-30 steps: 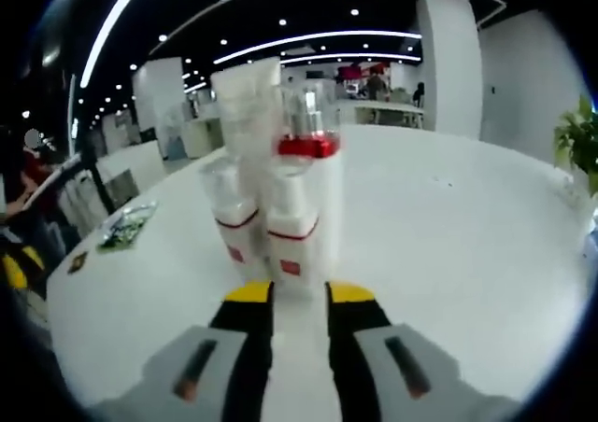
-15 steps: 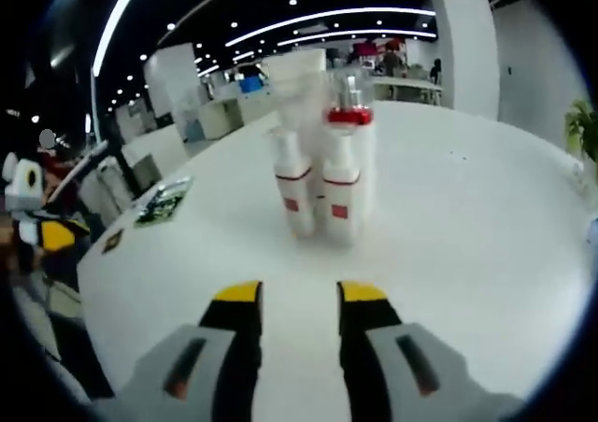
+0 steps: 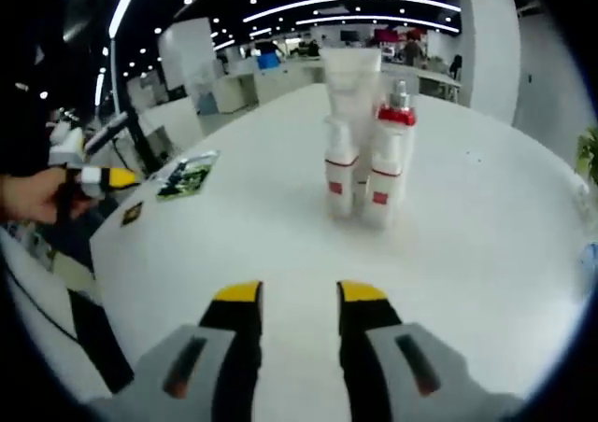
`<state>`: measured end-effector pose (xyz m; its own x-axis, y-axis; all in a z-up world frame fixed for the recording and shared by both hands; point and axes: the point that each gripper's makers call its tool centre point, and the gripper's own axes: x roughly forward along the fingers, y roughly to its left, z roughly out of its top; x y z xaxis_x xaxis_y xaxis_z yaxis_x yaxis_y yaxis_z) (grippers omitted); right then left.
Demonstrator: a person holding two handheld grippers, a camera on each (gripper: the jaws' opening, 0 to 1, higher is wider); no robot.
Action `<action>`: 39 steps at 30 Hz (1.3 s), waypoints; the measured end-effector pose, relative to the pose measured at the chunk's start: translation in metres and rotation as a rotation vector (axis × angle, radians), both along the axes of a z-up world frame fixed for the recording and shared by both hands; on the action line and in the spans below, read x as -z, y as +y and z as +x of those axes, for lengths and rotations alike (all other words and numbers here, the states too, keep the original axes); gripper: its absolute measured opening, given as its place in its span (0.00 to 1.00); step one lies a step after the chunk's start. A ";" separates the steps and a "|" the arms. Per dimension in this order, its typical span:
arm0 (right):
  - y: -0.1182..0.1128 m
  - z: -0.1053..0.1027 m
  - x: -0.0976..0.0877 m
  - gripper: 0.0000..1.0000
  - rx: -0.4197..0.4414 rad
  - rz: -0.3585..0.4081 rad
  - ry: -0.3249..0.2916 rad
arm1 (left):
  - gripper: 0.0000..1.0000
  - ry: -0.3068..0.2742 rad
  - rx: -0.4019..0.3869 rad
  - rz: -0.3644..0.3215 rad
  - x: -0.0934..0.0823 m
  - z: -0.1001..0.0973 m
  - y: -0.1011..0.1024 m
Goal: Arrange the skincare products in the storage area until every visible bottle or jar stands upright without overlapping.
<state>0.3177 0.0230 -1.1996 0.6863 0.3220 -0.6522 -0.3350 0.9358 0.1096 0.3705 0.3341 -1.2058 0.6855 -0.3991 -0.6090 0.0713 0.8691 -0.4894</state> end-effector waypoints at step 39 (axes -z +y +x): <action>0.250 0.141 0.035 0.37 -0.442 0.106 0.249 | 0.31 0.062 -0.116 -0.037 0.045 0.045 0.032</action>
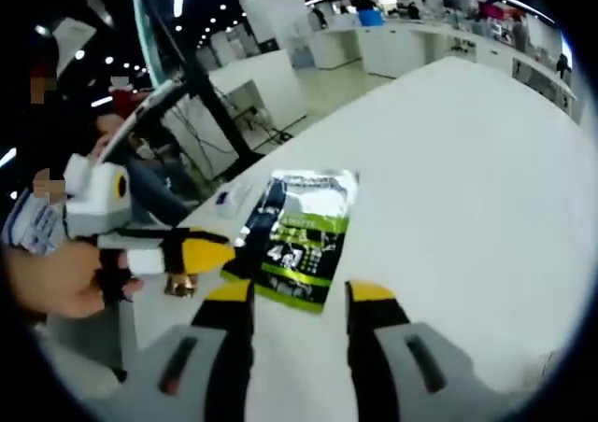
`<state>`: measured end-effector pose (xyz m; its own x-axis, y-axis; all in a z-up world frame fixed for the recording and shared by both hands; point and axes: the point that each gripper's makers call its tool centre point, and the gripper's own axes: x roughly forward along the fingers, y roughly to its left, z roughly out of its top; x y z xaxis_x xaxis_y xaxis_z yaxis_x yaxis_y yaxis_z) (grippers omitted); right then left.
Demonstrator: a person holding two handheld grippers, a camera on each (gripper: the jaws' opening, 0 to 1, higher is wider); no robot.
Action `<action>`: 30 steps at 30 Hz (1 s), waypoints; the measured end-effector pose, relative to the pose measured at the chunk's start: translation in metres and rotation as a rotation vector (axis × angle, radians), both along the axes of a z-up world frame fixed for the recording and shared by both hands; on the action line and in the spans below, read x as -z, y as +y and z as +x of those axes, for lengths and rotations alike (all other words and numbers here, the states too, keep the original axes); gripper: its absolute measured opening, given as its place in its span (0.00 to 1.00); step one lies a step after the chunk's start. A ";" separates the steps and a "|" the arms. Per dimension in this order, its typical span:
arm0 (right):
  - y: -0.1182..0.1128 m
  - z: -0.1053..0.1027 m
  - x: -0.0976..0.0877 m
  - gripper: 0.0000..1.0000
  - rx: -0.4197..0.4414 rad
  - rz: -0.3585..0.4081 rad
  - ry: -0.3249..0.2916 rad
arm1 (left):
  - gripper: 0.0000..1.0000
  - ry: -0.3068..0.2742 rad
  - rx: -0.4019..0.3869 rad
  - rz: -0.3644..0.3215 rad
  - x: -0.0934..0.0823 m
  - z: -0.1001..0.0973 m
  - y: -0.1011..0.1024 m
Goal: Arrange the skincare products in the storage area until every visible bottle or jar stands upright without overlapping.
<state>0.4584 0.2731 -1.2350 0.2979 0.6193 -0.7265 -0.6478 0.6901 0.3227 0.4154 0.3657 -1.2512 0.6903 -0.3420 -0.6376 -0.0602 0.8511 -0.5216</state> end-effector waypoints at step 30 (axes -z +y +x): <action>0.011 -0.005 0.023 0.19 0.098 0.051 0.208 | 0.02 0.073 -0.077 -0.254 0.004 -0.001 -0.020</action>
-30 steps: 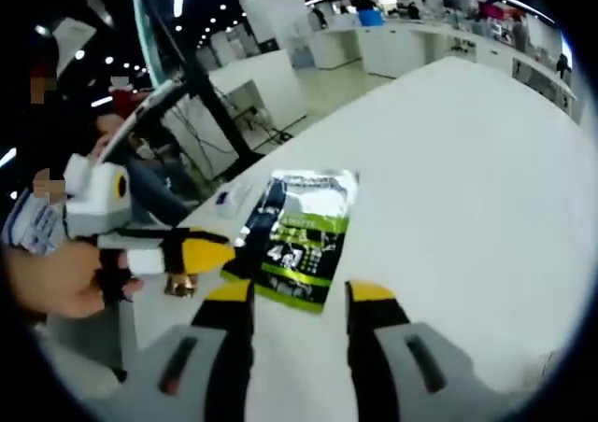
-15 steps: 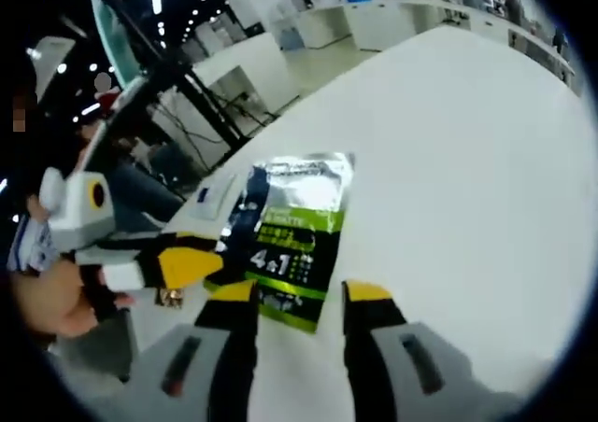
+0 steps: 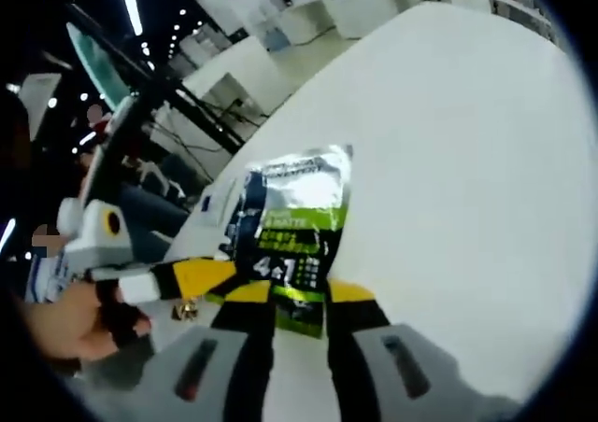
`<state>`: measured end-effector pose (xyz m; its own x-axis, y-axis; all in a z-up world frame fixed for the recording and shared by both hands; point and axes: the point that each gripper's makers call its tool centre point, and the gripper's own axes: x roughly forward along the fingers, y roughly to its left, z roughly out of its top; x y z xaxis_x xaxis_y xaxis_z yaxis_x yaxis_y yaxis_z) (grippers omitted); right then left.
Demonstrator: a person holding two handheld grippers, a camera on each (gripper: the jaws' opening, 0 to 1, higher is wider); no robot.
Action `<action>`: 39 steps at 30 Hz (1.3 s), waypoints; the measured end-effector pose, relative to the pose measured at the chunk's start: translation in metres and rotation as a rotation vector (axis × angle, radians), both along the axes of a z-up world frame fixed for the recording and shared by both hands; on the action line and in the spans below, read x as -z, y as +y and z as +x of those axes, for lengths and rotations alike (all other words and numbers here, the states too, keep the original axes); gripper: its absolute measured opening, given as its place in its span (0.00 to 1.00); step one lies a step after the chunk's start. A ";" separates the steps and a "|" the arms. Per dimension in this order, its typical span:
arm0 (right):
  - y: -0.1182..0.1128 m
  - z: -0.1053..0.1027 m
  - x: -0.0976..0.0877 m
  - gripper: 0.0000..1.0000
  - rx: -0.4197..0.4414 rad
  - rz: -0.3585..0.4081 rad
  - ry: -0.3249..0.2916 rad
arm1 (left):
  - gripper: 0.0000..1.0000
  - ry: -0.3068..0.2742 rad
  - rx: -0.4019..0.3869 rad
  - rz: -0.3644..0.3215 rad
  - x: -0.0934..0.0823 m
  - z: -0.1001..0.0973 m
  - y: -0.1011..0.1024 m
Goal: Arrange the skincare products in the storage area until every visible bottle or jar stands upright without overlapping.
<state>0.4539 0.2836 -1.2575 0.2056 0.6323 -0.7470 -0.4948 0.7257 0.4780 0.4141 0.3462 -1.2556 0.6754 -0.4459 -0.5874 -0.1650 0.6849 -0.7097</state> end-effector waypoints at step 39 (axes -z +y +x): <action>-0.057 -0.041 -0.059 0.44 0.687 0.811 0.362 | 0.00 -0.338 0.335 -0.180 -0.132 0.005 -0.076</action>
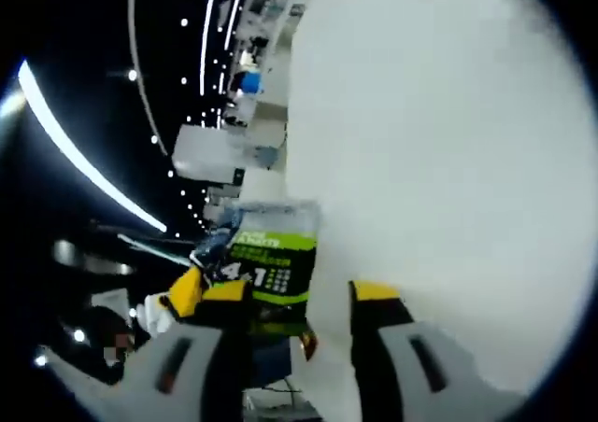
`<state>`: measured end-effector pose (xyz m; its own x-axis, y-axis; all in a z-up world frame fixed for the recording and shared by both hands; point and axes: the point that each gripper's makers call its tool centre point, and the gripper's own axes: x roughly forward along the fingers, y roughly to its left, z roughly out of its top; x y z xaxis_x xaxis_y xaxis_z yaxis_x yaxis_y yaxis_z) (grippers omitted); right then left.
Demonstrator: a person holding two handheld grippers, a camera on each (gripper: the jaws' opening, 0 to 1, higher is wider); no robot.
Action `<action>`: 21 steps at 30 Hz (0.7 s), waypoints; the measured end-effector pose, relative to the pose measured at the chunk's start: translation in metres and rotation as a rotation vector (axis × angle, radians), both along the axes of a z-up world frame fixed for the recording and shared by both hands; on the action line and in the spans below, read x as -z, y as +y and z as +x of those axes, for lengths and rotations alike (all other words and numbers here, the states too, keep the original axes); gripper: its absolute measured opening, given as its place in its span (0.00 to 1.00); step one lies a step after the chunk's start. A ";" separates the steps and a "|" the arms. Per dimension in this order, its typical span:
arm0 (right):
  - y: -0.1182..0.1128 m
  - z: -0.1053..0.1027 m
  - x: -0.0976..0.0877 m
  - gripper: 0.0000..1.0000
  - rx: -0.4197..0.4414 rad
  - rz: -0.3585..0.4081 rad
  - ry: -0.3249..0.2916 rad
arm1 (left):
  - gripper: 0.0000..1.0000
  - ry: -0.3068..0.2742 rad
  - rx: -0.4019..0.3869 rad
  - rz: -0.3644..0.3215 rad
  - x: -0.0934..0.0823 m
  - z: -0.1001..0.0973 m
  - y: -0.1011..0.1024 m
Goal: Arrange the skincare products in the storage area until every visible bottle or jar stands upright without overlapping.
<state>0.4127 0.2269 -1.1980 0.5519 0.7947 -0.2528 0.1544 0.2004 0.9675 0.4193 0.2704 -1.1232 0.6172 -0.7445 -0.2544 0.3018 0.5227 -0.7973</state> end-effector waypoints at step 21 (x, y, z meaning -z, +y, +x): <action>-0.038 -0.017 -0.023 0.07 0.011 0.043 -0.094 | 0.00 -0.025 0.221 -0.057 -0.015 -0.023 -0.037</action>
